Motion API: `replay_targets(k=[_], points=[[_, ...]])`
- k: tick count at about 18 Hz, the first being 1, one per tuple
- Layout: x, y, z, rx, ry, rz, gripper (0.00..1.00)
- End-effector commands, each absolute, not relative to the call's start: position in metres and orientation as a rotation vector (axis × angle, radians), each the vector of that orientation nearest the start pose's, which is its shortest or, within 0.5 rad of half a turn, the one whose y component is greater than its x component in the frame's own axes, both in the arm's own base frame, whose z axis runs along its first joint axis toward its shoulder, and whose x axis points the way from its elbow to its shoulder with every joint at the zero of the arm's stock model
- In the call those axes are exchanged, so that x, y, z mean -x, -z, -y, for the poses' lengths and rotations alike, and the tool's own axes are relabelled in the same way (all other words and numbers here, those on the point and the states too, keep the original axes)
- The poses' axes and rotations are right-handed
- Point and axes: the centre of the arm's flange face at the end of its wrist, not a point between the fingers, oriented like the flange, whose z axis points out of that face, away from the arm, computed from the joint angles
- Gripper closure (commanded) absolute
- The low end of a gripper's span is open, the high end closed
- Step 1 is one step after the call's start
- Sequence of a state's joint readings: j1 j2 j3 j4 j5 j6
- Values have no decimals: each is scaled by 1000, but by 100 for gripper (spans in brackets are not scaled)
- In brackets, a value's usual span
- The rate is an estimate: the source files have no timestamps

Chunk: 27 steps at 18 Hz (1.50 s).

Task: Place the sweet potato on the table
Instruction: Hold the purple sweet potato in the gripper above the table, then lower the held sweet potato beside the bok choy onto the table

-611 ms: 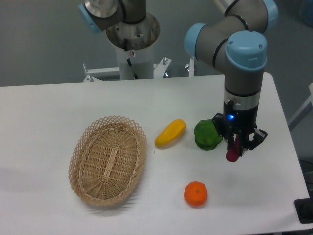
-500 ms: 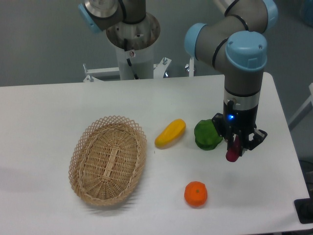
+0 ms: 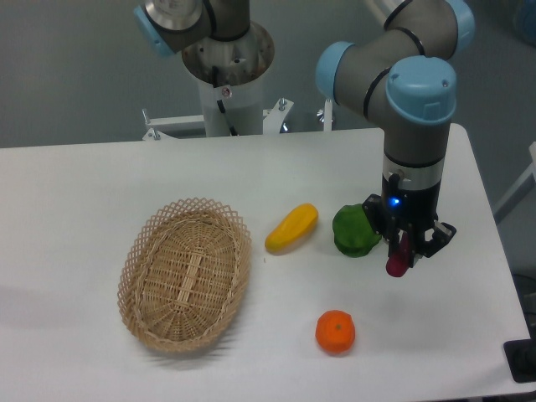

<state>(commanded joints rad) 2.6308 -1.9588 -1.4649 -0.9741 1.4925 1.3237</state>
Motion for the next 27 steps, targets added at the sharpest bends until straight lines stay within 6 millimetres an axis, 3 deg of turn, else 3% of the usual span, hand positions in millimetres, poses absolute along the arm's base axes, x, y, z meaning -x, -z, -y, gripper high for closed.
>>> replay_targets(k=[3,6,10,13,15,19,24,27], points=[[515,-365,-438,2917,-369,-476,83],[531,-331,-422,2926,-366,-529,83],[554,-282,-383,2924,-427,-655,83],[563,-249,-363,2944,-371,-685,82],[565,-238,-347,2954,-353,-680,82],[564,-220,-337,2959,-317,-702,82],[556,-209,-336,2963,-282,-702,80],[555,-206,-336,2965,-272,-697,70]])
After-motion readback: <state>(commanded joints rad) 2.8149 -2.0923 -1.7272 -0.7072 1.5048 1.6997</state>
